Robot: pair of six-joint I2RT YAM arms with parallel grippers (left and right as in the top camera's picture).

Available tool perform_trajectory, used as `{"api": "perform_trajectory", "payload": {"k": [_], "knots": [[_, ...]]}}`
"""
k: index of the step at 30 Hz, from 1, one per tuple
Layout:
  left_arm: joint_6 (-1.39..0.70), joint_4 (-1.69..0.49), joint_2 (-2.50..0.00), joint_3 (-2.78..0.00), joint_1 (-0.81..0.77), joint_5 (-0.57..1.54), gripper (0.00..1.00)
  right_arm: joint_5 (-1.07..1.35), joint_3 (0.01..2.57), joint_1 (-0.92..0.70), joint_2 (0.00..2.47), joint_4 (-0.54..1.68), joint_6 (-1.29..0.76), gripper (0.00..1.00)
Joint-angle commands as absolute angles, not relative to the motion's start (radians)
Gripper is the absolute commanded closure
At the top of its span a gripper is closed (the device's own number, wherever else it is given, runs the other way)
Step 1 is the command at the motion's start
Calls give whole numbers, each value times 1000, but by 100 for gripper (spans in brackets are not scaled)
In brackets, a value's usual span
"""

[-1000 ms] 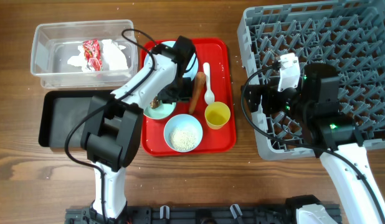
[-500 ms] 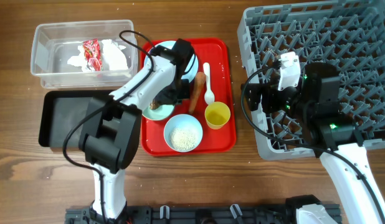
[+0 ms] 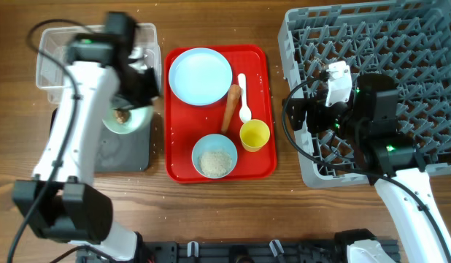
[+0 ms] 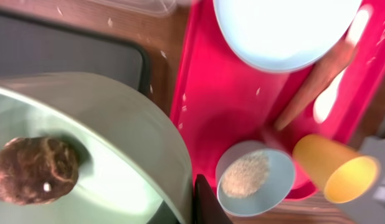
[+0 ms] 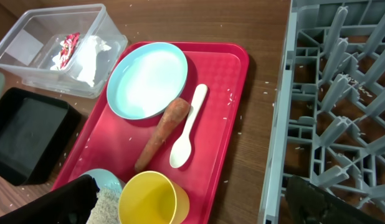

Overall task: Sort waste into correct bins and load items into the dishwasher rack
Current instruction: 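Tip the green bowl over the black tray to dump the food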

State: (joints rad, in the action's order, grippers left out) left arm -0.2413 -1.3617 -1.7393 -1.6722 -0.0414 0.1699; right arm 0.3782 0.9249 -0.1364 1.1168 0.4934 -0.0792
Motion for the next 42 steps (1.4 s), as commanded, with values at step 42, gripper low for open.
{"api": "perform_trajectory", "payload": {"k": [42], "knots": [[228,-1025,-1749,-1051,837,1412,96,398,944,-135,1124,487,-117,0]]}}
